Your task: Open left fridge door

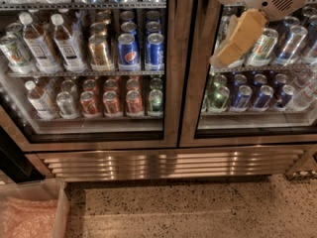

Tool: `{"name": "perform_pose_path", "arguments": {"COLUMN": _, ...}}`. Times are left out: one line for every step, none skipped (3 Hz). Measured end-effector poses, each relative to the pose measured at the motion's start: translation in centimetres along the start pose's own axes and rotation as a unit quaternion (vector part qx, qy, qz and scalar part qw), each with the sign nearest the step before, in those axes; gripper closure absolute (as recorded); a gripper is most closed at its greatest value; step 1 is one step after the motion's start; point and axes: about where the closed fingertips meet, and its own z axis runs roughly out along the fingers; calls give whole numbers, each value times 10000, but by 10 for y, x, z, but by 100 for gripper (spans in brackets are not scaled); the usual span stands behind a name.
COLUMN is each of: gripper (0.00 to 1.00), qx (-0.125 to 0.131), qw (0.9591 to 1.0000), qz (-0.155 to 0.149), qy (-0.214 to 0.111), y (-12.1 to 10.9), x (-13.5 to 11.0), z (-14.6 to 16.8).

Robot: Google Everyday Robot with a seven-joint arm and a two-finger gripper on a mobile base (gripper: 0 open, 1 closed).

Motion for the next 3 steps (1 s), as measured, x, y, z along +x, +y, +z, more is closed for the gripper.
{"name": "perform_pose_path", "arguments": {"gripper": 0, "qx": -192, "qw": 9989, "qz": -228, "qy": -372, "y": -3, "x": -28, "z": 24}}
{"name": "perform_pose_path", "arguments": {"gripper": 0, "qx": -245, "qw": 9971, "qz": -369, "qy": -611, "y": -9, "x": -48, "z": 37}}
{"name": "perform_pose_path", "arguments": {"gripper": 0, "qx": -242, "qw": 9972, "qz": -368, "qy": -610, "y": -9, "x": -48, "z": 37}}
